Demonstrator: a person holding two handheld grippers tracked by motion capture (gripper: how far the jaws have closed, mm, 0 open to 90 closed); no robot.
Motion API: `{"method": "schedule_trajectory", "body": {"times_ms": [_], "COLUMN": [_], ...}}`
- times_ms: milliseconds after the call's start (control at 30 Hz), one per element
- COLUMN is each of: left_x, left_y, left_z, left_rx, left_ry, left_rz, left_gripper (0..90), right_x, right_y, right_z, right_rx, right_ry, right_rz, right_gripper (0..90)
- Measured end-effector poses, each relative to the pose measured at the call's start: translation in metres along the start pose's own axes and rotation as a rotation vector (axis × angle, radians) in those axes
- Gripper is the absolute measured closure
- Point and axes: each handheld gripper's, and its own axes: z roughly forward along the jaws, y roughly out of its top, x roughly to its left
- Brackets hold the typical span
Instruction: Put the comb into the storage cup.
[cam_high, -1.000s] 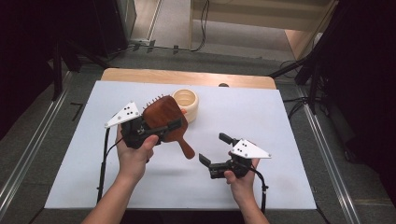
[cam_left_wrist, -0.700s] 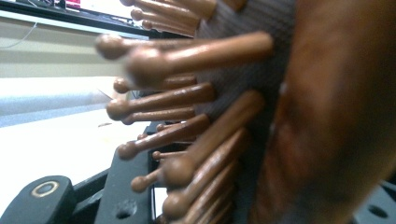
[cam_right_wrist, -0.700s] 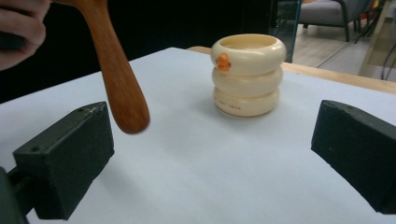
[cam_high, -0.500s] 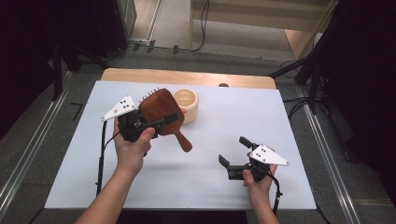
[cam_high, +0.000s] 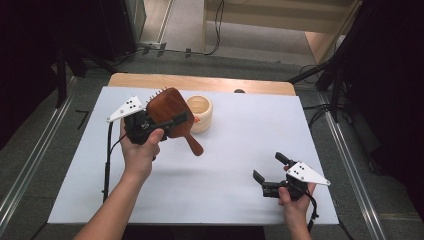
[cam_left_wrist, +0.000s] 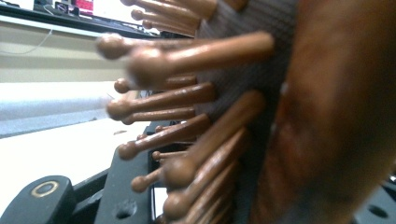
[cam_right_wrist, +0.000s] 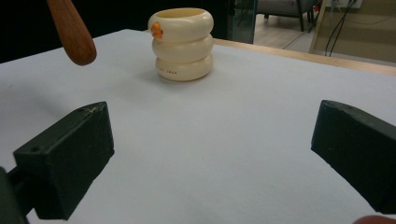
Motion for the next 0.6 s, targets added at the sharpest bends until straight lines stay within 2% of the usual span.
{"method": "schedule_trajectory", "body": {"times_ms": [600], "left_x": [0.015], "left_y": [0.024], "left_z": [0.005], "left_rx": [-0.033], "left_ry": [0.029], "left_rz": [0.018], "left_gripper": [53.0], "right_x": [-0.020], "right_y": [-0.016], "right_z": [-0.024], "right_rx": [0.001], "right_ry": [-0.017], "right_rz": [0.025], "right_gripper": [0.0]}}
